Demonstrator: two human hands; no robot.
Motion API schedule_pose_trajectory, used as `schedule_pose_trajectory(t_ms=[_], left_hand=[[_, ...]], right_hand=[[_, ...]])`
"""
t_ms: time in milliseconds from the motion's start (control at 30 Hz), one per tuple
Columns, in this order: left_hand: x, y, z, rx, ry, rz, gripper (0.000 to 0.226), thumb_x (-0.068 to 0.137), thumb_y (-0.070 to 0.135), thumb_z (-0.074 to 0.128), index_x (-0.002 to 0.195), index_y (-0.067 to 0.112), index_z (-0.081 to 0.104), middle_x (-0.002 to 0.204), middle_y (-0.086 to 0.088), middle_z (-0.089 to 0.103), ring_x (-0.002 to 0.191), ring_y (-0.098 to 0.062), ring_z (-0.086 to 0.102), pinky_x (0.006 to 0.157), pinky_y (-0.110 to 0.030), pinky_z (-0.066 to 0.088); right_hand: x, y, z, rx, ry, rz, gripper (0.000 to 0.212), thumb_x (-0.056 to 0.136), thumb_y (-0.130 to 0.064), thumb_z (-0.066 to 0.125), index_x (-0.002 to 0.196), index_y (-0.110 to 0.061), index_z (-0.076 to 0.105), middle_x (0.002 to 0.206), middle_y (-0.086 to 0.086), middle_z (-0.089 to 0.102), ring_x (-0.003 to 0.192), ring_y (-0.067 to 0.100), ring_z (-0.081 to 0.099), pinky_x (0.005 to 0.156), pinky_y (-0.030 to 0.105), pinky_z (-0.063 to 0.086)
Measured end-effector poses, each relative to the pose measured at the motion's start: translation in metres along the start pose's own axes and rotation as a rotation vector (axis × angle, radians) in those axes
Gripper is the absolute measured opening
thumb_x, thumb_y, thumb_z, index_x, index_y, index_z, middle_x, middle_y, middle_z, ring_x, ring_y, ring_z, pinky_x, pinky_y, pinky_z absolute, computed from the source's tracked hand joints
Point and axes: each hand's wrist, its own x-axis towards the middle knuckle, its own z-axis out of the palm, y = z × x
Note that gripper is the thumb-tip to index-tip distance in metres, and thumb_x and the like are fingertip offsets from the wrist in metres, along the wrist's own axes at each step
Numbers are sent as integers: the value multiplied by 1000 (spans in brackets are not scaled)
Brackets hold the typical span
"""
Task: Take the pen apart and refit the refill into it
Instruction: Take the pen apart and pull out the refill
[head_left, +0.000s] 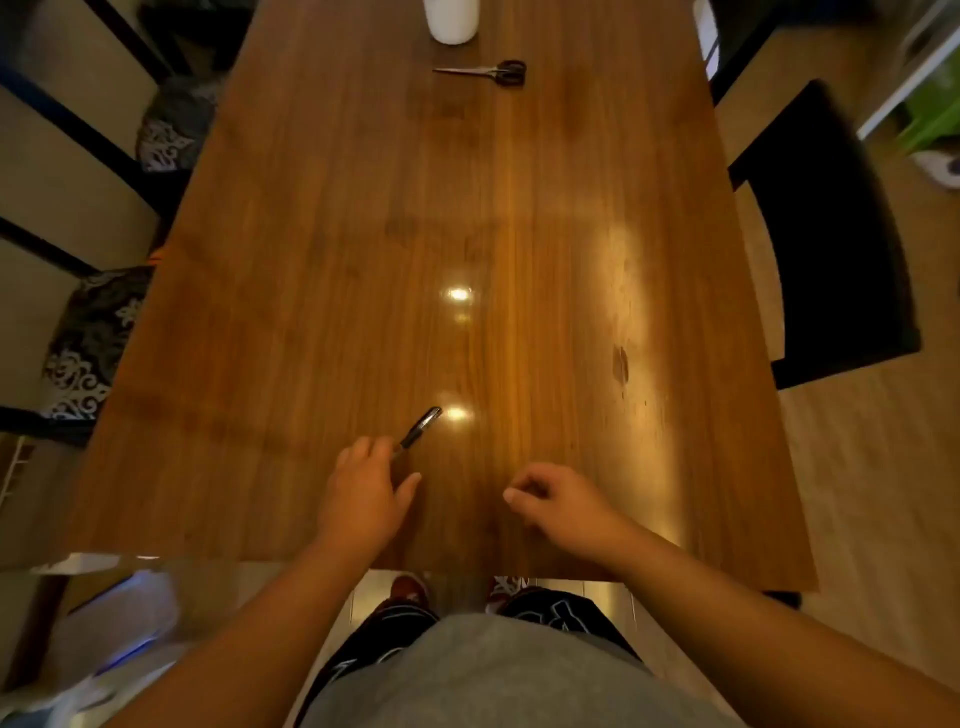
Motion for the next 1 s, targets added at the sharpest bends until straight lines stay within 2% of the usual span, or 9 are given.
schedule_pose_trajectory(t_ms=[167, 267, 400, 500, 600, 700, 800, 900, 1000], left_hand=[[13, 6, 1, -18, -89, -32, 26, 85, 35, 63, 107, 25, 55, 101, 3, 55, 95, -18, 54, 77, -38, 54], [18, 6, -1, -28, -130, 0, 11, 89, 33, 58, 95, 25, 54, 92, 5, 55, 84, -16, 56, 68, -32, 51], [22, 5, -12, -65, -168, 80, 13, 92, 32, 55, 92, 19, 57, 92, 0, 57, 81, -18, 55, 68, -35, 49], [18, 7, -32, -113, -184, 180, 11, 91, 32, 55, 91, 21, 57, 91, 2, 56, 79, -15, 55, 69, -35, 50], [11, 10, -51, -138, -188, 299, 9, 91, 32, 57, 91, 23, 57, 91, 6, 56, 79, -12, 56, 69, -32, 50], [4, 11, -68, -149, -215, 376, 8, 91, 35, 56, 94, 28, 56, 92, 11, 55, 80, -6, 56, 70, -29, 52], [0, 10, -82, -198, -194, 371, 5, 90, 33, 55, 93, 31, 52, 91, 12, 55, 77, -5, 57, 68, -32, 53], [-3, 17, -91, -309, -166, 332, 15, 88, 27, 54, 99, 35, 48, 89, 12, 58, 77, -6, 58, 66, -34, 53], [-3, 30, -96, -346, -120, 361, 15, 86, 35, 53, 99, 38, 46, 80, 14, 57, 67, -3, 55, 57, -27, 45]], right_hand=[[17, -29, -7, 95, 31, 14, 14, 92, -36, 58, 96, -25, 66, 96, 8, 71, 88, 23, 68, 75, 35, 53], [19, -35, -5, 116, 59, 47, 19, 93, -33, 58, 100, -18, 66, 97, 6, 72, 84, 18, 68, 71, 31, 51], [19, -41, 2, 208, 109, 102, 16, 93, -32, 58, 97, -19, 66, 92, 1, 71, 76, 12, 67, 66, 27, 50], [18, -52, 8, 308, 161, 110, 11, 92, -32, 61, 93, -22, 66, 87, 0, 71, 66, 7, 66, 63, 23, 50], [16, -68, 14, 363, 192, 47, 7, 90, -29, 64, 93, -23, 66, 83, -1, 73, 62, 6, 66, 59, 22, 49], [11, -86, 20, 412, 190, -28, 13, 92, -21, 61, 94, -11, 68, 78, 0, 74, 63, 10, 66, 58, 22, 47], [5, -104, 22, 451, 192, -64, 14, 94, -13, 58, 94, -4, 68, 76, 4, 73, 59, 9, 65, 55, 20, 45], [0, -119, 24, 488, 206, -90, 15, 94, -6, 55, 99, 3, 65, 74, 7, 70, 55, 8, 62, 51, 17, 42], [-4, -129, 25, 520, 216, -109, 17, 95, -4, 53, 101, 8, 63, 73, 7, 68, 55, 10, 59, 51, 17, 41]])
